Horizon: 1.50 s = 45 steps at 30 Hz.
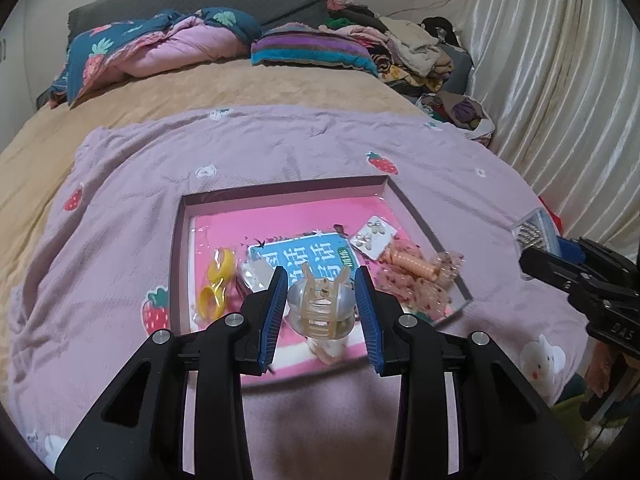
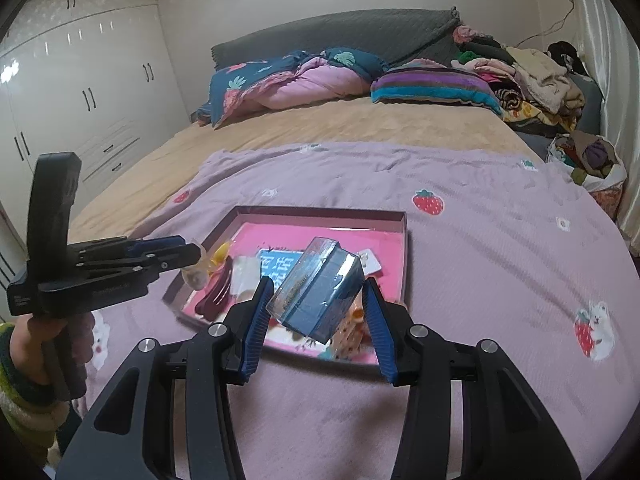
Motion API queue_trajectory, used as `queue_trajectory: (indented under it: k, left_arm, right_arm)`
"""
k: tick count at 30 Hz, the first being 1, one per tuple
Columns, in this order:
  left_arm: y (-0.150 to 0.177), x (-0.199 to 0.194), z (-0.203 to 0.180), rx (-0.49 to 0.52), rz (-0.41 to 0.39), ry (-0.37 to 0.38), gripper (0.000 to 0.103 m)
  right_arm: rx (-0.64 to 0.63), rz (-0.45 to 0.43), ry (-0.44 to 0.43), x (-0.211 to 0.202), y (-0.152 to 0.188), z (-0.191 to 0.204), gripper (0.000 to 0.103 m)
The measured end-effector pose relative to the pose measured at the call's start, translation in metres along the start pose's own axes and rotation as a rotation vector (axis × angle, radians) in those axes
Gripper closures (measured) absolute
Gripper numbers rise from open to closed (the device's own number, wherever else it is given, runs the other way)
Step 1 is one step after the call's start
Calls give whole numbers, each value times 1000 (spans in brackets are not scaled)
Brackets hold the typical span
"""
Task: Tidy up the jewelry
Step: 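Carry the clear claw clip and blue box down into the pink tray, then open both tools to release the clip and box, then lift away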
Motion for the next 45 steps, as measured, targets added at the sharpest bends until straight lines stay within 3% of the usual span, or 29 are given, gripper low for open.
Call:
queue_trajectory:
  k: [13,31,41,45]
  left_arm:
    - [-2,43,2,-26,65,12,76]
    - [0,77,7,-51,114,10,76]
    - [-1,80,9,-57,114,6,76]
    - [-1,79,9,-56,112,5,76]
  right_arm:
    - [-14,60,18,41,-6,-16,59]
    - [-36,231,13,119,30,-14,59]
    - [-2,249,7,130,43,-11,56]
    - [8,244,-1,124,45,-10,51]
Point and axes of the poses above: each gripper's, at about its wrist camera, not at the fingertips, and x roughly the way its jaws point, z to its left, y to its underside, the point moved 2 cm from there along x, roughly the way its jaws point, and after that the axes turned 14 degrees about -y, right-handed, at the moved point
